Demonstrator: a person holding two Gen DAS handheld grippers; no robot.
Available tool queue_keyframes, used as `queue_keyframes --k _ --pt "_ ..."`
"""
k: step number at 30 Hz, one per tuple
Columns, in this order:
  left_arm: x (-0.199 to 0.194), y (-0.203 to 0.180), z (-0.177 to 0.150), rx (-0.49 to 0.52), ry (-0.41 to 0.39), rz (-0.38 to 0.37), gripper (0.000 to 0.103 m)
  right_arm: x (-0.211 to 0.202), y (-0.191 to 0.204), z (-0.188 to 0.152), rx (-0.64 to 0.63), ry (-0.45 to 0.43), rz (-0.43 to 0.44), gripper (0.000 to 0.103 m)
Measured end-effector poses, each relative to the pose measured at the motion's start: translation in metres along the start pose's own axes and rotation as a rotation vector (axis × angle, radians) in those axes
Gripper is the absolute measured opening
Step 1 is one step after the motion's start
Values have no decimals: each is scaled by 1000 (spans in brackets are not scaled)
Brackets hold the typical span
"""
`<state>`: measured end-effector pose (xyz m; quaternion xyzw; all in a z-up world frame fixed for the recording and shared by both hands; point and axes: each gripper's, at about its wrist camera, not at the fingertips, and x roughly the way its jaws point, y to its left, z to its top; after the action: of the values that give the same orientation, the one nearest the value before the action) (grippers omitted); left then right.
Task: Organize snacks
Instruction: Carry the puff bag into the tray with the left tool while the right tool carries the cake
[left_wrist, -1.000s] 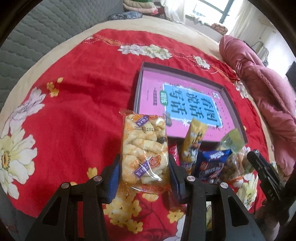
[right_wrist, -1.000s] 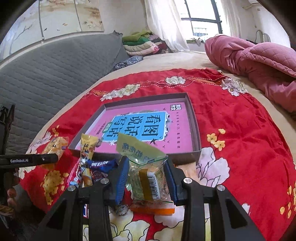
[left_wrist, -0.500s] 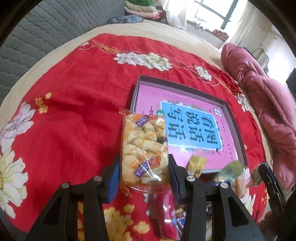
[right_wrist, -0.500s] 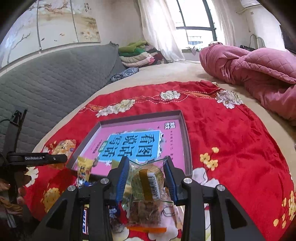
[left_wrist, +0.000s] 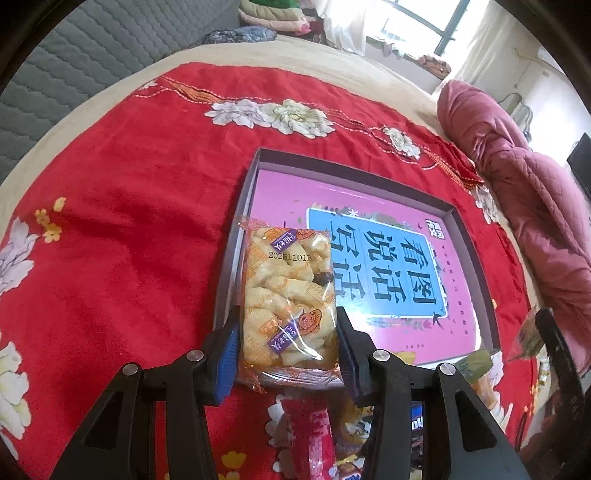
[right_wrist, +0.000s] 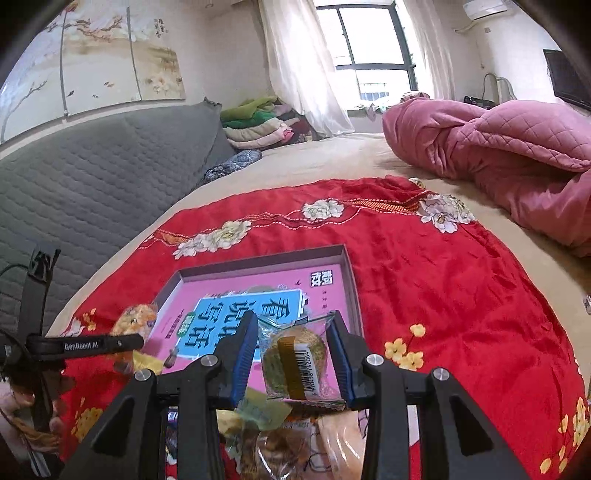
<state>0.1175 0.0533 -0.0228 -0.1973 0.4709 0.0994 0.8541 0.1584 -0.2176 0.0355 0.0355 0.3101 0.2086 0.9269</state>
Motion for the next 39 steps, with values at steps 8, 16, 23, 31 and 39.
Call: queue_keyframes --k 8,16,23,31,39 --pt "13 -4 -4 33 28 -2 48 18 -3 8 15 -12 -16 39" --pt "18 -3 -5 37 41 -3 48 37 -2 3 9 17 -22 39" --pt "23 -1 -5 31 55 -3 48 52 -3 -6 5 61 -35 39" --pt "25 1 -5 26 62 -1 48 60 -8 -14 11 107 -54 39" --pt "26 2 -5 19 64 -7 48 63 -14 -19 34 141 -69 39"
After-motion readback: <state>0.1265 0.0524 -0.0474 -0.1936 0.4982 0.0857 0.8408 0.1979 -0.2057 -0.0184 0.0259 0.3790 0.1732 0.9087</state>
